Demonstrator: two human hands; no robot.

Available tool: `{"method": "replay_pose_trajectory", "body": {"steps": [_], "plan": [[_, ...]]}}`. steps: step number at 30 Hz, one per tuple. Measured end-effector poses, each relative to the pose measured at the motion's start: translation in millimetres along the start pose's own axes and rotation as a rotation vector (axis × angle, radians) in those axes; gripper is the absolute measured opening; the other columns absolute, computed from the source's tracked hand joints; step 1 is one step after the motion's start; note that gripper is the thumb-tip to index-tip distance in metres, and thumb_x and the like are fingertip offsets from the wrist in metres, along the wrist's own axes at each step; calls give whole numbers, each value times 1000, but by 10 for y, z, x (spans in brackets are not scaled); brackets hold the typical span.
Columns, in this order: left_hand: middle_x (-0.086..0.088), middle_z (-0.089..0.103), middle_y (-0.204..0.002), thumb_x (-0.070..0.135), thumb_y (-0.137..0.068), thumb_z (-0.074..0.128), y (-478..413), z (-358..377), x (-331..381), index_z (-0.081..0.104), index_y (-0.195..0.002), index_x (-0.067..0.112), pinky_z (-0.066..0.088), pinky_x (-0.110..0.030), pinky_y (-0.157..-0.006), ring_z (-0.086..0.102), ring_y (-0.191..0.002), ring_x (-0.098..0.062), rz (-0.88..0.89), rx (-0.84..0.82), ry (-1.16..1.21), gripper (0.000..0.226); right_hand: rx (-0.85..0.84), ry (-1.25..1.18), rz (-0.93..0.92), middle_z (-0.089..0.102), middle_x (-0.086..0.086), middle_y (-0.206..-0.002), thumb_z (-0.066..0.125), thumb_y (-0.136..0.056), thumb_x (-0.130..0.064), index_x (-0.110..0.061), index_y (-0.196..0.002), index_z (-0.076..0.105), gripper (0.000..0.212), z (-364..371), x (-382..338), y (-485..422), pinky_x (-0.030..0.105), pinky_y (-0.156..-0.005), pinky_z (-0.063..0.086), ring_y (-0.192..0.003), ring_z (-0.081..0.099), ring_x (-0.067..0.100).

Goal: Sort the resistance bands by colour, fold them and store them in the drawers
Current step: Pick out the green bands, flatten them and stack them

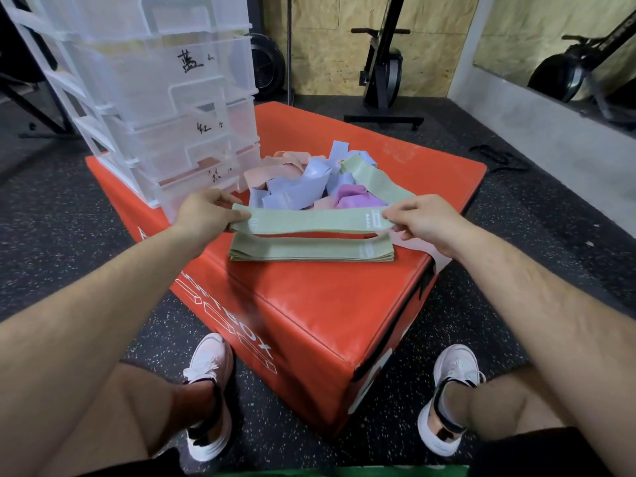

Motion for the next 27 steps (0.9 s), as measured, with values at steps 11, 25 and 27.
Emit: {"method": "replay_pose_trajectory", "body": {"steps": [11,25,27], "plan": [[4,56,-73,17,-77,83,87,78,-218,66,-97,15,42,-28,-59,51,-65,-13,132,-29,-481,26,25,555,-104,63,-11,-80,72,-80,-15,-30,-89,72,17,212,247,-10,26,-63,43,-63,54,4],[-7,47,-100,16,-83,71,53,173,-233,68,-85,17,40,-38,-92,48,-105,-35,402,-105,-893,4,6,599,-185,59,-12,-71,63,-91,-39,-34,-88,70,9,222,268,32,26,-59,36,-68,55,9],[-5,47,-99,17,-82,71,54,313,-66,70,-88,18,40,-38,-92,46,-106,-33,481,-108,-845,6,50,563,-253,63,-10,-81,57,-96,-35,-30,-94,71,15,205,159,5,24,-56,35,-71,55,9]]}}
Point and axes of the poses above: each hand's wrist, its own y-axis away from the middle knuckle, its own z-axis out of the palm, x = y × z, the point moved 1 cm from there along -y, towards the middle knuckle
